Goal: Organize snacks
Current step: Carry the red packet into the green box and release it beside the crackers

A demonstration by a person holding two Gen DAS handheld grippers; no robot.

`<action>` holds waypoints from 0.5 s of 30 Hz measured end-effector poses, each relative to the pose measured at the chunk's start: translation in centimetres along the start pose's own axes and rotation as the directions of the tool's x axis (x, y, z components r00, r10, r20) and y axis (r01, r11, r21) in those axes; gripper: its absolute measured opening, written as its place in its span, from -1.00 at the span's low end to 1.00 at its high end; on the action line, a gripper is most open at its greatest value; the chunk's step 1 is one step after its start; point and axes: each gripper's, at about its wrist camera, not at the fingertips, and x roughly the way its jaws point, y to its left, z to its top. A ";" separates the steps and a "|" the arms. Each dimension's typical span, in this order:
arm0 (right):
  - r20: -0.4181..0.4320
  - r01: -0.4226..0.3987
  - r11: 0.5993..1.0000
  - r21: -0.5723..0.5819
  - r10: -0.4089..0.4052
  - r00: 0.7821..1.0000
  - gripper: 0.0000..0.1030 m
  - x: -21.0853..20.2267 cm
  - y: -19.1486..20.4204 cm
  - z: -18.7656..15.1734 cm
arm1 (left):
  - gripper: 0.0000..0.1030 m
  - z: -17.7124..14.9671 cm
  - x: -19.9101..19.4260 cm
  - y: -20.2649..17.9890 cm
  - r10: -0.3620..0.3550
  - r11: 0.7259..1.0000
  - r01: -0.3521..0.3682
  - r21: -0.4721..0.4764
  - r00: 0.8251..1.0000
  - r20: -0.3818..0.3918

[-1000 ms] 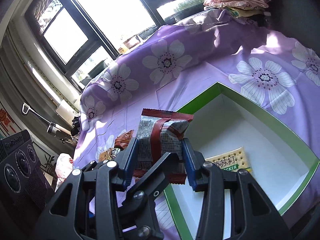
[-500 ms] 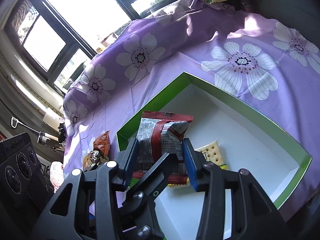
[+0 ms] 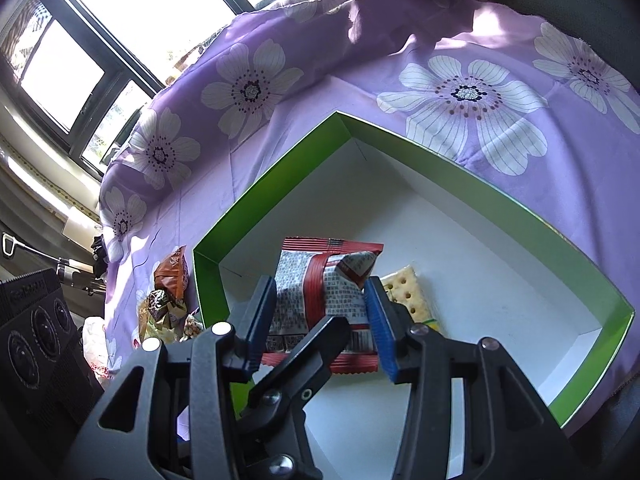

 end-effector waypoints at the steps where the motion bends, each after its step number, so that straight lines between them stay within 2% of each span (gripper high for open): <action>1: -0.002 0.002 1.000 0.000 -0.002 1.000 -0.06 0.0 0.0 0.0 | -0.18 0.0 0.0 0.0 -0.001 1.000 0.001 -0.003 1.000 -0.003; 15: -0.015 0.024 1.000 -0.010 -0.024 1.000 -0.05 0.5 0.2 -0.2 | -0.18 -0.2 0.2 0.6 -0.007 0.999 0.006 -0.036 0.999 -0.036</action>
